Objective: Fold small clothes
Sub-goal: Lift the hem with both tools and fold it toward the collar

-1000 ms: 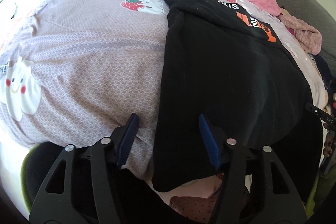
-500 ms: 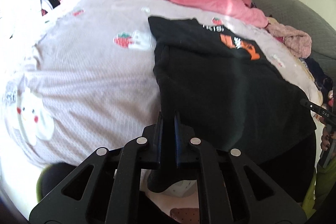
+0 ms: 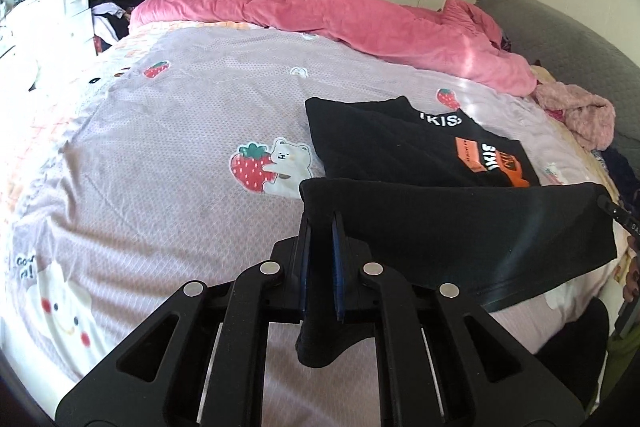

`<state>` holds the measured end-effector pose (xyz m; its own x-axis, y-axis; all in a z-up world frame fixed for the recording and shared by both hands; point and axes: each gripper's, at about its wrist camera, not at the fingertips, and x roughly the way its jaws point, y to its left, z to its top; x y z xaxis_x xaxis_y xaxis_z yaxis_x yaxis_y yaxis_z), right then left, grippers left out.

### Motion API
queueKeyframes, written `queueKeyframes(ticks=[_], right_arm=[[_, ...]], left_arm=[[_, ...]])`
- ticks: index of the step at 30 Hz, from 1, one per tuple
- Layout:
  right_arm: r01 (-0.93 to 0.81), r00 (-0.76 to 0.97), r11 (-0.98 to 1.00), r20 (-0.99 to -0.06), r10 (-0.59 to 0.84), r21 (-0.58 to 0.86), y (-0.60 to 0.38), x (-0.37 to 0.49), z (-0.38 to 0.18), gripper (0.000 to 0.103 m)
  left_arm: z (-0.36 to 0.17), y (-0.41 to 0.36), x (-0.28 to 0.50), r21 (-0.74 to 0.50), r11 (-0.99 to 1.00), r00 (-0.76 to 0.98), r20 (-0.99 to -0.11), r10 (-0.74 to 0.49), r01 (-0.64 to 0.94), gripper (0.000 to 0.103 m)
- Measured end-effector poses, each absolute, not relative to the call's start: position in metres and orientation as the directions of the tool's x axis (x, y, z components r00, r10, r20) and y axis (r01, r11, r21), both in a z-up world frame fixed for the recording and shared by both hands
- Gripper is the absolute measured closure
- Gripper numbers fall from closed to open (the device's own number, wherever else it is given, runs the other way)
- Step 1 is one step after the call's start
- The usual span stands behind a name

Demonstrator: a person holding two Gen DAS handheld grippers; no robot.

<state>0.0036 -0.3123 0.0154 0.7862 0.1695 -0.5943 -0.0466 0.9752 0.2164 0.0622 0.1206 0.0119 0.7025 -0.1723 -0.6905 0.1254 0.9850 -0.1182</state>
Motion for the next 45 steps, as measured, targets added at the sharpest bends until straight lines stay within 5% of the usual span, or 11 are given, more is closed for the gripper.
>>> queueKeyframes(ticks=[6, 12, 21, 36, 39, 43, 45], right_arm=[[-0.005, 0.753, 0.985, -0.647, 0.119, 0.175, -0.303, 0.034, -0.005, 0.092], [0.031, 0.725, 0.976, -0.677, 0.127, 0.217, -0.306, 0.027, -0.02, 0.055], [0.018, 0.703, 0.949, -0.679, 0.213, 0.316, -0.3, -0.013, -0.036, 0.048], [-0.01, 0.661, 0.934, -0.699, 0.273, 0.356, -0.286, -0.005, -0.051, 0.049], [-0.01, 0.66, 0.931, -0.697, 0.281, 0.365, -0.286, -0.002, -0.052, 0.061], [-0.022, 0.655, 0.929, -0.697, 0.292, 0.369, -0.284, 0.002, -0.054, 0.087], [-0.034, 0.658, 0.93, -0.692, 0.297, 0.366, -0.283, 0.002, -0.053, 0.095]], left_arm=[[-0.009, 0.113, 0.08, -0.119, 0.987, 0.686, -0.709, -0.161, 0.109, 0.097], [-0.008, 0.115, 0.059, -0.173, 0.975, 0.704, -0.675, -0.222, 0.141, 0.077], [-0.022, 0.115, 0.03, -0.228, 0.961, 0.671, -0.689, -0.274, 0.158, 0.052], [-0.042, 0.113, 0.04, -0.243, 0.964, 0.632, -0.731, -0.255, 0.108, 0.048], [-0.043, 0.111, 0.042, -0.242, 0.963, 0.624, -0.737, -0.26, 0.115, 0.05], [-0.043, 0.107, 0.043, -0.227, 0.966, 0.628, -0.736, -0.255, 0.126, 0.098], [-0.041, 0.109, 0.044, -0.239, 0.962, 0.629, -0.73, -0.267, 0.13, 0.1]])
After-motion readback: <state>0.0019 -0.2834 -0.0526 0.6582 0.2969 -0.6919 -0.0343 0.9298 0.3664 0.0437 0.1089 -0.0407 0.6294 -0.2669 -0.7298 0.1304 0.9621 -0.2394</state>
